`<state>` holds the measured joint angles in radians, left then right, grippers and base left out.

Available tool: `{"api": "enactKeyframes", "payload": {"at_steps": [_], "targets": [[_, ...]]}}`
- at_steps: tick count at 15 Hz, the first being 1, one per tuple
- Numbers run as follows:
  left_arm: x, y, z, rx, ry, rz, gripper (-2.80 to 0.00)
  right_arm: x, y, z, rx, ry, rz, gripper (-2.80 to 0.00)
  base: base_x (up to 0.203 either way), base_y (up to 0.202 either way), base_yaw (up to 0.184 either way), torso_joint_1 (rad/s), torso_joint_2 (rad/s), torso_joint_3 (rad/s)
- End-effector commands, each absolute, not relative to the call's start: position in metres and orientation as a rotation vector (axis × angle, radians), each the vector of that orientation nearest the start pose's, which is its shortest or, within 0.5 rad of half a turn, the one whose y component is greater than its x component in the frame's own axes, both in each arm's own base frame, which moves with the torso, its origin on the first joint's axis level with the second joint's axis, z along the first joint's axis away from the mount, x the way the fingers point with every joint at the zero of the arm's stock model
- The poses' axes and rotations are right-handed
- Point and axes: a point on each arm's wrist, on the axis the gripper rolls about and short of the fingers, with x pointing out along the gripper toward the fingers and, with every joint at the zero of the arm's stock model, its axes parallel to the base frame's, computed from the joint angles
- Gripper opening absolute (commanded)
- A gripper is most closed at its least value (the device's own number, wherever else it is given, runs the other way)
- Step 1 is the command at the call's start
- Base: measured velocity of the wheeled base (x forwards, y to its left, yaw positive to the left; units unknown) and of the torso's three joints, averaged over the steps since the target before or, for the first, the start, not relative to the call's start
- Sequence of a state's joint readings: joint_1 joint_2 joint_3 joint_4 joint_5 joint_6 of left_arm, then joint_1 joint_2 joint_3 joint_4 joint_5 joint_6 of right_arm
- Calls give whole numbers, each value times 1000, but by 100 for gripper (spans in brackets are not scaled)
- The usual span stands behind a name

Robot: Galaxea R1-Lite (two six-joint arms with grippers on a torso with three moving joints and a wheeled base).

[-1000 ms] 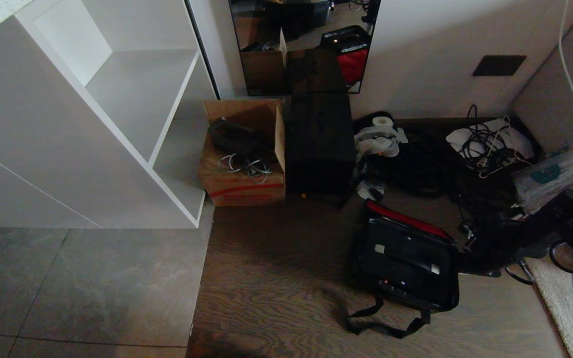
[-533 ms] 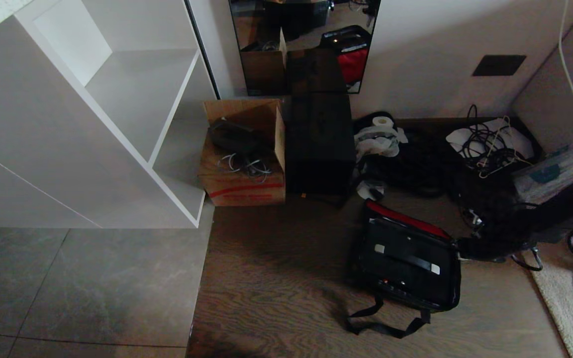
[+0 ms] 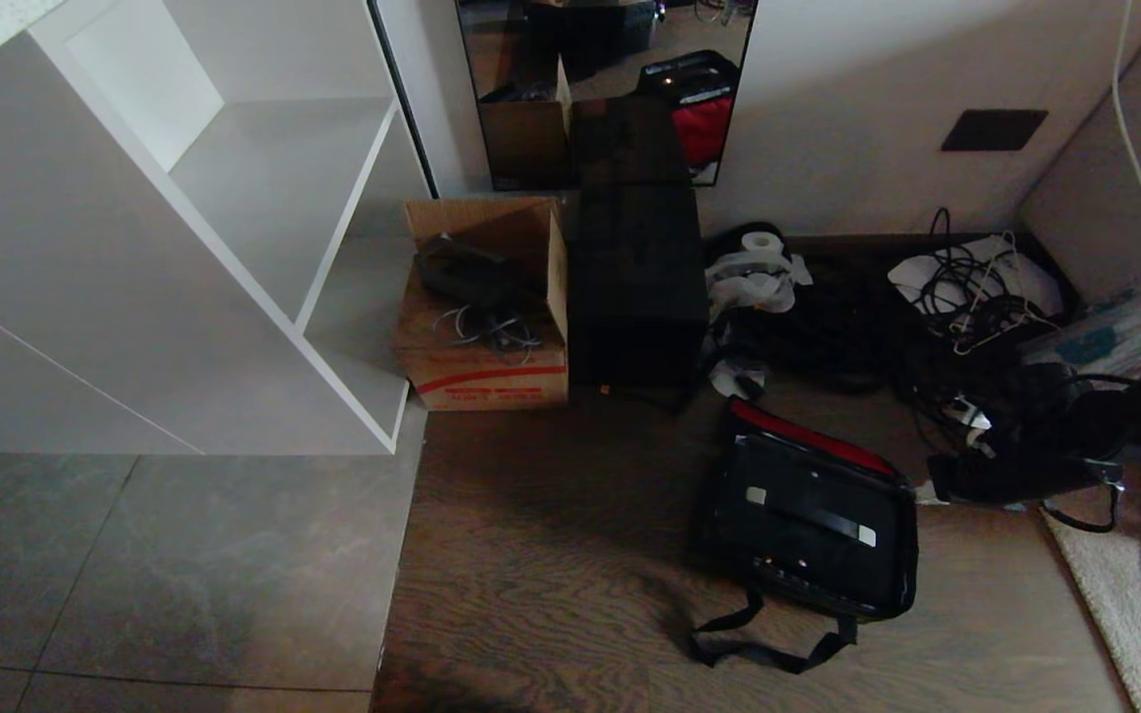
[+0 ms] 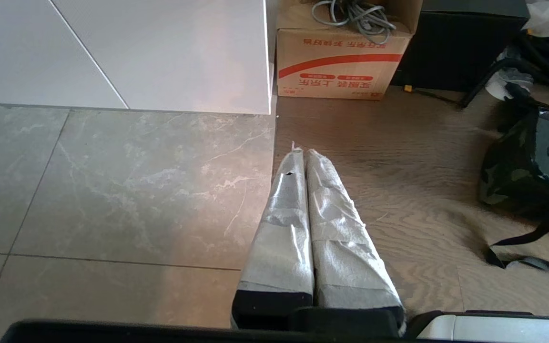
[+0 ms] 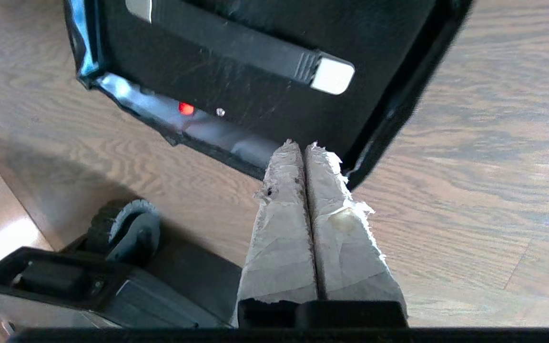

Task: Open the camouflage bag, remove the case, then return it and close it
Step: Grip the handle

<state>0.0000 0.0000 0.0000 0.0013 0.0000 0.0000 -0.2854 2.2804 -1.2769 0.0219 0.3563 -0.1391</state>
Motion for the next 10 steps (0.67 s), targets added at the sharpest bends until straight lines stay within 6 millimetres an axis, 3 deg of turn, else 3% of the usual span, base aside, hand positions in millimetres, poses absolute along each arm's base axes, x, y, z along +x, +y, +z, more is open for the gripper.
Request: {"api": "enactKeyframes", "payload": {"at_steps": [1, 10], "targets": [[-23, 0, 75, 0, 2, 0, -280, 388, -105, 44, 190, 945, 135, -280, 0, 0, 0, 0, 0, 0], [-23, 0, 75, 1, 2, 0, -280, 366, -99, 38, 202, 973, 139, -280, 0, 0, 0, 0, 0, 0]]}}
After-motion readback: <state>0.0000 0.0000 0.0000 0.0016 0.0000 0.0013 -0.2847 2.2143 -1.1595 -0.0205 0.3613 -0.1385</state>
